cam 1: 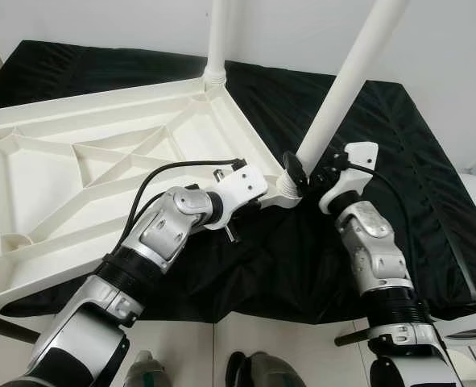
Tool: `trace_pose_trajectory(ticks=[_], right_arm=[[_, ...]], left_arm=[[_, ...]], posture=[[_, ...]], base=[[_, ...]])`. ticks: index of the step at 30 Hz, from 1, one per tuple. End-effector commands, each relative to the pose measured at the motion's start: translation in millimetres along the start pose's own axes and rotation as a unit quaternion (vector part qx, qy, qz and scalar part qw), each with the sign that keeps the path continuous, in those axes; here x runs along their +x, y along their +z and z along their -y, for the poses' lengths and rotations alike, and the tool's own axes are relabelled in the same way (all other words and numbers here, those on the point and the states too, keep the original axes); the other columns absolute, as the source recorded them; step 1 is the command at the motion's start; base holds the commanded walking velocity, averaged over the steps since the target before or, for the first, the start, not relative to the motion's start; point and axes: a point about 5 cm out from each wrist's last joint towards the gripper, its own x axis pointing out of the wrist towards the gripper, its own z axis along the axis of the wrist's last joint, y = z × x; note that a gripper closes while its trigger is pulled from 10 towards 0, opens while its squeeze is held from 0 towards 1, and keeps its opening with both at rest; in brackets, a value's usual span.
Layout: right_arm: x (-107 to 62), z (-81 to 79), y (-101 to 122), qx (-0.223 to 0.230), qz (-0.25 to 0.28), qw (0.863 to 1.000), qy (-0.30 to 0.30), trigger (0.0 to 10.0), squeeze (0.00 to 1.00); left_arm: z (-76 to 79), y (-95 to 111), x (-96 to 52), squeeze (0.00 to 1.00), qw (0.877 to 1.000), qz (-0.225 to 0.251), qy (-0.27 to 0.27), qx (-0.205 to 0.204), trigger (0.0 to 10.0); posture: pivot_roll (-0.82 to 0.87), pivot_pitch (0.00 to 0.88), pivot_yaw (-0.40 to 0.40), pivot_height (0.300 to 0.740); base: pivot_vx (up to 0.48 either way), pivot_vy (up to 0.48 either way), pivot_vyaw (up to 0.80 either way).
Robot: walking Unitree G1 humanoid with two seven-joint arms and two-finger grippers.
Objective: Building children table
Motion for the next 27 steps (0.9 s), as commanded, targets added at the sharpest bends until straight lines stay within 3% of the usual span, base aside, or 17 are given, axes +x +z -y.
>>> trace_pose_trajectory(ticks=[1,6,15,16,18,23,25,27], right_arm=[[-2.2,5.0,-2.7,0.004,-0.008,1.000,0.024,10.0,0.00],[-7.5,17.8,-5.0,-0.013,-0.032,0.994,0.107,10.0,0.00],[-8.2,27.4,-7.8,-0.036,-0.057,0.985,0.157,10.0,0.00],[-6.8,28.7,-9.0,-0.037,-0.064,0.983,0.171,7.9,0.00],[-3.5,29.2,-9.5,-0.042,-0.069,0.979,0.186,4.9,0.00],[-0.3,29.6,-10.2,-0.048,-0.073,0.977,0.192,4.8,0.00],[2.1,30.8,-11.1,-0.053,-0.076,0.976,0.197,6.8,0.00],[3.1,31.4,-11.9,-0.055,-0.078,0.975,0.201,6.7,0.00]], left_arm=[[9.2,-0.9,3.3,0.00,0.998,-0.006,-0.057,0.003,10.0],[9.0,0.0,3.3,0.00,0.998,-0.004,-0.057,0.003,10.0],[8.8,0.8,3.7,0.00,0.998,-0.003,-0.057,0.003,10.0],[8.8,1.2,4.0,0.00,0.998,-0.002,-0.057,0.003,10.0],[8.9,1.8,4.2,0.00,0.998,-0.001,-0.057,0.003,10.0],[8.8,2.0,4.1,0.00,0.998,-0.001,-0.058,0.003,10.0],[8.6,2.0,4.0,0.00,0.998,-0.001,-0.059,0.004,10.0],[8.6,2.0,4.0,0.00,0.998,-0.002,-0.059,0.004,10.0]], posture=[[0.06,0.044,-0.104,0.740],[0.06,0.047,-0.099,0.740],[0.05,0.050,-0.098,0.740],[0.05,0.050,-0.098,0.740],[0.06,0.050,-0.098,0.740],[0.06,0.050,-0.098,0.740],[0.06,0.051,-0.098,0.740],[0.06,0.051,-0.098,0.740]], base=[[0.000,0.000,0.00],[0.000,0.000,0.00],[0.000,0.000,0.00],[0.000,0.000,0.00],[0.000,0.000,0.00],[0.000,0.000,0.00],[0.000,0.000,0.00],[0.000,0.000,0.00]])
